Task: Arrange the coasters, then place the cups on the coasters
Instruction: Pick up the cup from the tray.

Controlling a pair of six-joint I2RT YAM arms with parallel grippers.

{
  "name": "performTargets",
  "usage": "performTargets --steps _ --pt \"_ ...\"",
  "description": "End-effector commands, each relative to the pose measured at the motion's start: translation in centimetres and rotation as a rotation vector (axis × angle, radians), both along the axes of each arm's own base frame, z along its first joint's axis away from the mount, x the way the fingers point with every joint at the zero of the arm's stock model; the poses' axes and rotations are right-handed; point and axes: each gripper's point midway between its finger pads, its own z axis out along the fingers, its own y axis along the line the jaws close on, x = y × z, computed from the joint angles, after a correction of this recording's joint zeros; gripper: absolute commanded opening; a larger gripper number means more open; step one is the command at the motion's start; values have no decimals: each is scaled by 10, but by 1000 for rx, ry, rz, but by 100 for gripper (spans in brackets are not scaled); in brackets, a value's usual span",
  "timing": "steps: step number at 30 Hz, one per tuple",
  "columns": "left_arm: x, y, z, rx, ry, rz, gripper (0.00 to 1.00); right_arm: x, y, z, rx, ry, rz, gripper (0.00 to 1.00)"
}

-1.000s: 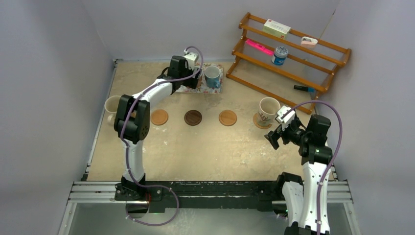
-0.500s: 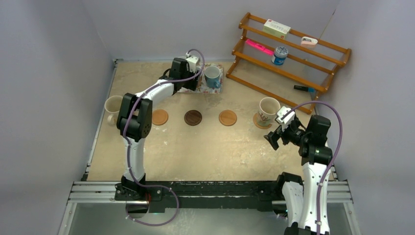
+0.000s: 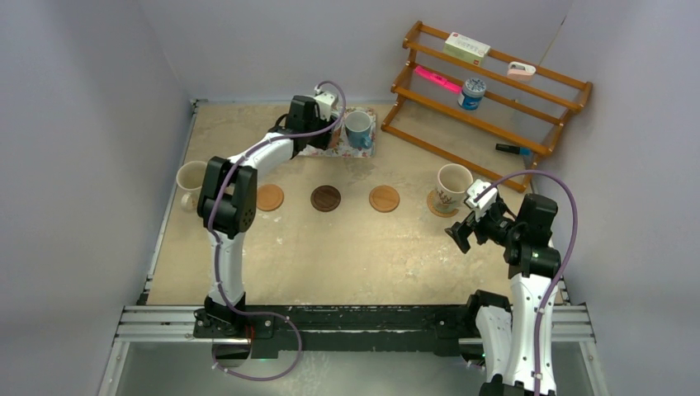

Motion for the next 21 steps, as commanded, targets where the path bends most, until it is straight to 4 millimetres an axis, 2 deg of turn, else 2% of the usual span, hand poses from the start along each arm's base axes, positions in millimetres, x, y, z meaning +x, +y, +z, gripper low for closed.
performTargets --steps 1,6,15,21 --pt "16 -3 20 -14 -67 -2 48 -3 4 -2 12 2 25 99" --pt "17 -1 17 -2 -65 3 48 -3 4 -2 12 2 25 99" --pt "18 2 14 15 -62 10 35 -4 4 -2 11 2 26 99" --pt "17 2 11 19 -57 9 35 -4 4 -2 9 -2 29 99"
